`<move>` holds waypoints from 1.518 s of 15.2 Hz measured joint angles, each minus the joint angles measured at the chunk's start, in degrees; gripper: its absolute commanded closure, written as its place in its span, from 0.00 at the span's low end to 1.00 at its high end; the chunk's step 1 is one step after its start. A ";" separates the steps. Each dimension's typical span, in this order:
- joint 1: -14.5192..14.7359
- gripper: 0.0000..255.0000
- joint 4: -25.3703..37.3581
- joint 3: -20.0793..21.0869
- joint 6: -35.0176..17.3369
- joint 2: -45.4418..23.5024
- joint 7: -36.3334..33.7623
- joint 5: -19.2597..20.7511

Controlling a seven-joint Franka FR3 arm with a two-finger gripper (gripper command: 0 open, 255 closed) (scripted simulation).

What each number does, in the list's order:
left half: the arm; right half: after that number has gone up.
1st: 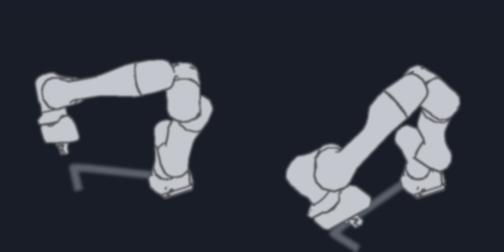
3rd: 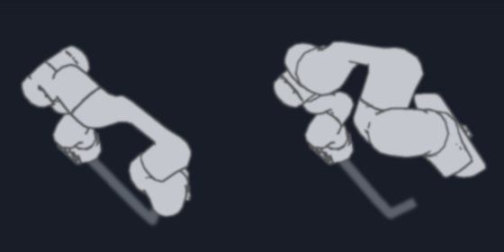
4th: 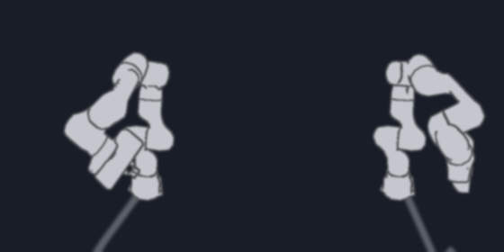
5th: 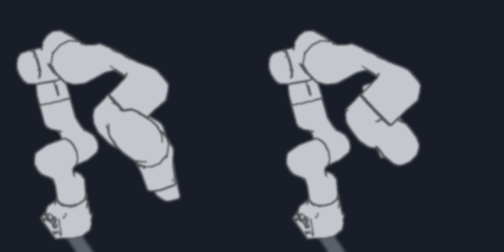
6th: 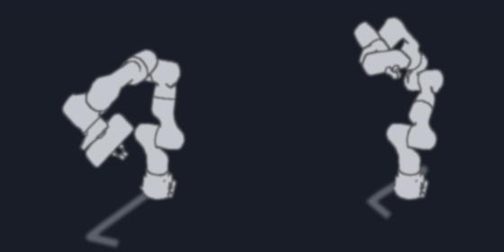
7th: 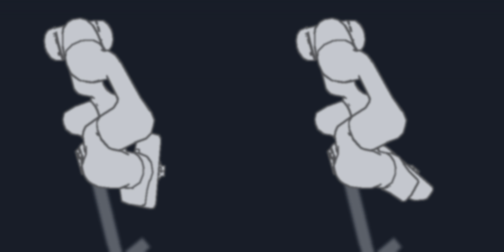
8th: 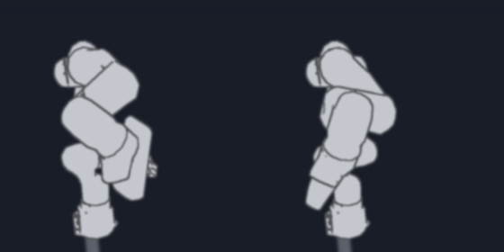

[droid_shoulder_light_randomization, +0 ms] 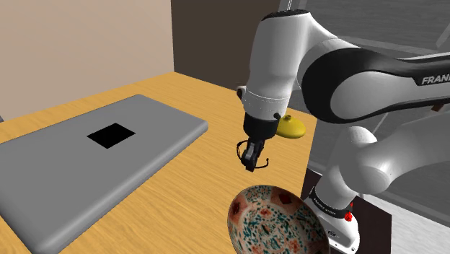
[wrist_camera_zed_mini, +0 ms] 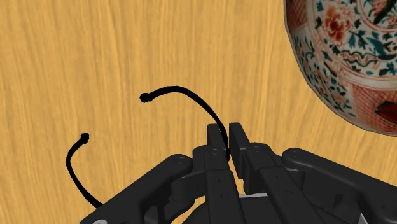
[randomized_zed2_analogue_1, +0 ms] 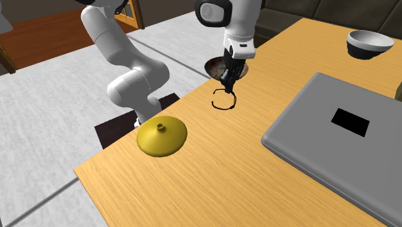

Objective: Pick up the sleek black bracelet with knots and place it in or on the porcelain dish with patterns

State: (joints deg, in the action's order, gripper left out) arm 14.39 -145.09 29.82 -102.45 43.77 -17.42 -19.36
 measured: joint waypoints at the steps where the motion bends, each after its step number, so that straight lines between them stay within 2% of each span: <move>1: 0.00 1.00 0.71 -0.37 1.01 0.30 -0.01 0.21; 14: -0.93 1.00 10.30 -3.02 10.36 -0.02 -0.43 2.54; 18: 0.51 1.00 12.48 -0.19 12.48 0.69 -4.42 0.34; 23: 2.14 1.00 15.95 5.79 13.66 0.16 -11.49 -3.46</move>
State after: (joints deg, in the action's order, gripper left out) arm 16.53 -129.14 35.60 -88.80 43.93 -28.91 -22.82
